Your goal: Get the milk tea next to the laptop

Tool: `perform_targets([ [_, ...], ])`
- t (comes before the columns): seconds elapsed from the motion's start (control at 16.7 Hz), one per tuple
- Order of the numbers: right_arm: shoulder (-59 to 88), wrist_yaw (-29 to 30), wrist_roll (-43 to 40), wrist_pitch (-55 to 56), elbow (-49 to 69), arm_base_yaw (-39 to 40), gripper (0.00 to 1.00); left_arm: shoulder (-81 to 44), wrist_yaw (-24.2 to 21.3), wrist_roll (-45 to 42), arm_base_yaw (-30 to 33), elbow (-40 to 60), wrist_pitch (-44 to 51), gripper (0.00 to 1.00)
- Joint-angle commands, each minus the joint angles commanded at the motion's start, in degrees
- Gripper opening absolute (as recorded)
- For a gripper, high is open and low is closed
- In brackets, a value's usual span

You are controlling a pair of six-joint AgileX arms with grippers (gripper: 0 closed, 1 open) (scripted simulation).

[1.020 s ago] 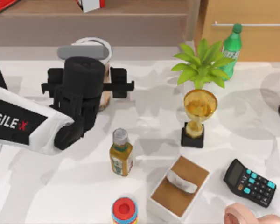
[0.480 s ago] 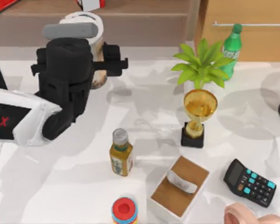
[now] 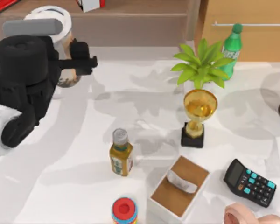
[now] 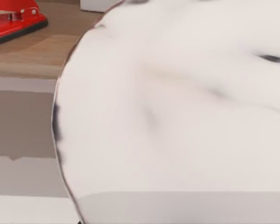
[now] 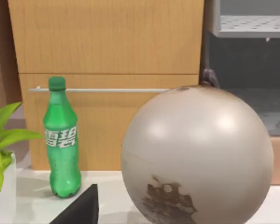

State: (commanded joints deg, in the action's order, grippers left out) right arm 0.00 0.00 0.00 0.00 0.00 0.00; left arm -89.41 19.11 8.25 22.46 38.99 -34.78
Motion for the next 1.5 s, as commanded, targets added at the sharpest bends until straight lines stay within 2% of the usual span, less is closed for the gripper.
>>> perform_targets([
  [0.78,0.0,0.0,0.0,0.0,0.0,0.0,1.00,14.0,-9.1,-4.1,-9.4,-14.5,6.5,0.00],
  [1.5,0.0,0.0,0.0,0.0,0.0,0.0,1.00,14.2,-9.5,-4.4,-9.7,-15.5,5.4,0.00],
])
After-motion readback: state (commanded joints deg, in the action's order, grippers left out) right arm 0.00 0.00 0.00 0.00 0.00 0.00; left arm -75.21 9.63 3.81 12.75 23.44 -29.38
